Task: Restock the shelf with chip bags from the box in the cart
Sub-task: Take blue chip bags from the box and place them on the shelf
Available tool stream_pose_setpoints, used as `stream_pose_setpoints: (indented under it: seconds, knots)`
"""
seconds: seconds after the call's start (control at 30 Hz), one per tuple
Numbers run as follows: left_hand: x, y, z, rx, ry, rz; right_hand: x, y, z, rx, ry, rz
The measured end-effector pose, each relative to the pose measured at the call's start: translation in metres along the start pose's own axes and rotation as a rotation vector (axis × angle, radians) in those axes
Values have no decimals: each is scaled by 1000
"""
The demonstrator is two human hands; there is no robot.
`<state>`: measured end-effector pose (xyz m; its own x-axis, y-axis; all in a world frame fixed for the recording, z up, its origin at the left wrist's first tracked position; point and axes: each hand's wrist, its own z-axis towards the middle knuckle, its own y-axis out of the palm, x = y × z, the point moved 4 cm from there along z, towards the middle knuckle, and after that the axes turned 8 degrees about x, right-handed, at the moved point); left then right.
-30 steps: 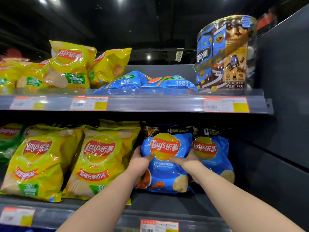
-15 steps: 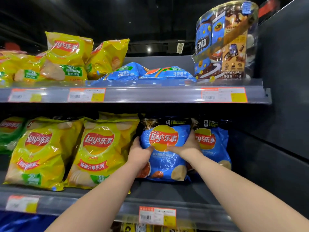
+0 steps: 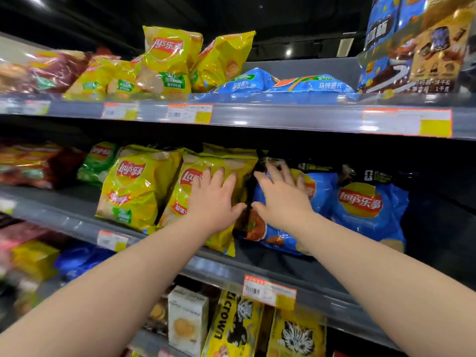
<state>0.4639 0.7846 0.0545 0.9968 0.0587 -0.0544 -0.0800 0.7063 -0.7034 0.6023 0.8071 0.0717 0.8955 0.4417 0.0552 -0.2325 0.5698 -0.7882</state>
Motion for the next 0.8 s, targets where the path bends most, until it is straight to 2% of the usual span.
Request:
stream_pose_setpoints:
  seconds: [0.2, 0.5, 0.7, 0.8]
  knots:
    - [-80, -18, -52, -138, -214, 158, -73, 21, 9, -48, -221, 56]
    - [-207, -59, -181, -326, -564, 381, -224, 50, -22, -119, -532, 201]
    - [-286, -93, -269, -407, -707, 407, -329, 56, -44, -170, -620, 246]
    - [-338, -113, -316, -450, -786, 419, -396, 58, -57, -250, -652, 284]
